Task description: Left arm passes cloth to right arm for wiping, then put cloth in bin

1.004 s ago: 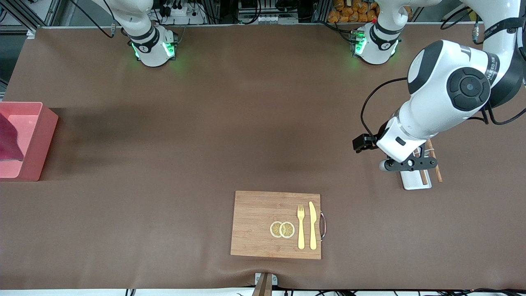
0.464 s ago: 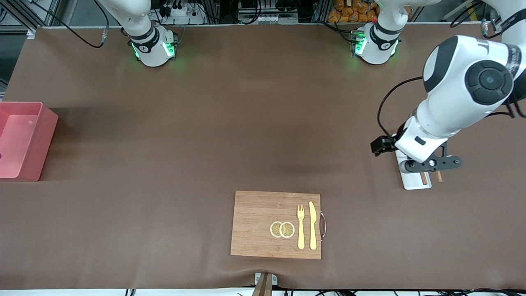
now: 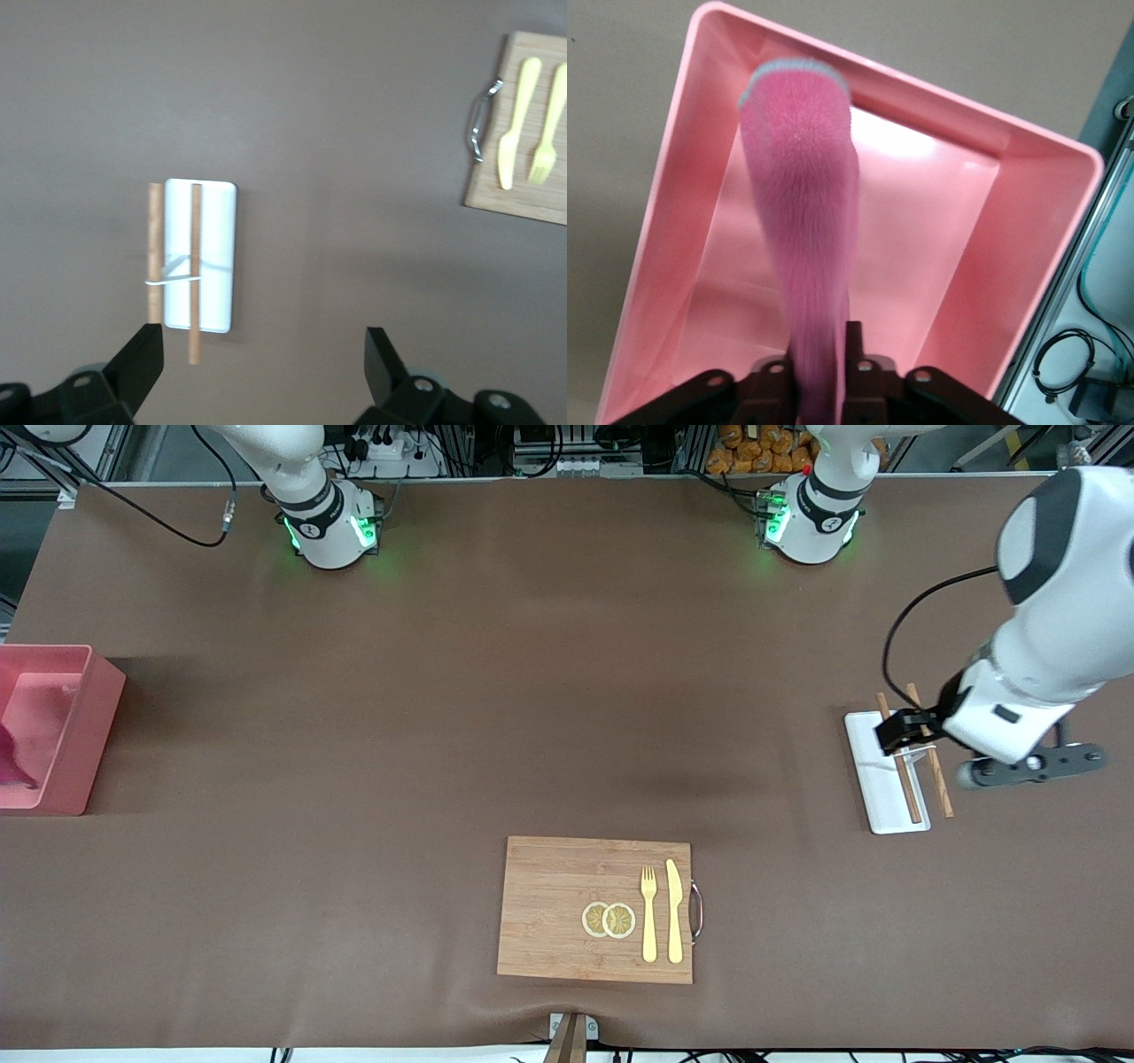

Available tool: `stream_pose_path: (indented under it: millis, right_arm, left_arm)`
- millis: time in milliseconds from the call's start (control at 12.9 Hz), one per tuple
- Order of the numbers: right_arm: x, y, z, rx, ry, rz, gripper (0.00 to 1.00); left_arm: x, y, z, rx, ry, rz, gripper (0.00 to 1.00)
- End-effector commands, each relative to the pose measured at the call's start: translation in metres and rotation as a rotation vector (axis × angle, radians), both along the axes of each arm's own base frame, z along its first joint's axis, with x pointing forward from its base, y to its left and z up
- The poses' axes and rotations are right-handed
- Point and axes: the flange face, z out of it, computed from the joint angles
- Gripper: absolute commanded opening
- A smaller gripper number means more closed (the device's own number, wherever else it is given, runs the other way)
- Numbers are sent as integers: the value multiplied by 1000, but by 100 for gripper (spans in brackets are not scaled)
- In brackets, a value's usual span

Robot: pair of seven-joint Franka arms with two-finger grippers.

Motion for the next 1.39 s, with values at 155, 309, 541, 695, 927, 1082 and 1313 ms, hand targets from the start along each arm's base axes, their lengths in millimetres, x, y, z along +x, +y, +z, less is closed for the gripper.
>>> stream_pose_path:
  millis: [155, 309, 541, 695, 927, 1082, 1313]
  right_arm:
    - [5, 0, 23, 34, -12, 11, 100]
    - [18, 16, 56, 62, 8, 24, 100]
    - [57, 86, 112, 75, 33, 39, 100]
    - [67, 132, 156, 72, 25, 16, 100]
    - [79, 196, 191, 81, 47, -39, 100]
    - [80, 230, 216, 84, 43, -63, 100]
    - [84, 300, 243, 86, 65, -121, 100]
  left_arm:
    - [-33, 39, 35, 53, 16, -67, 100]
    - [-57, 39, 48, 59, 32, -113, 100]
    - [-84, 40, 59, 37, 94, -232, 100]
    - [-98, 38, 72, -16, 114, -286, 100]
    - [-102, 27, 85, -25, 102, -314, 100]
    - [-101, 20, 84, -23, 101, -312, 100]
    - [-96, 10, 92, -29, 44, -313, 100]
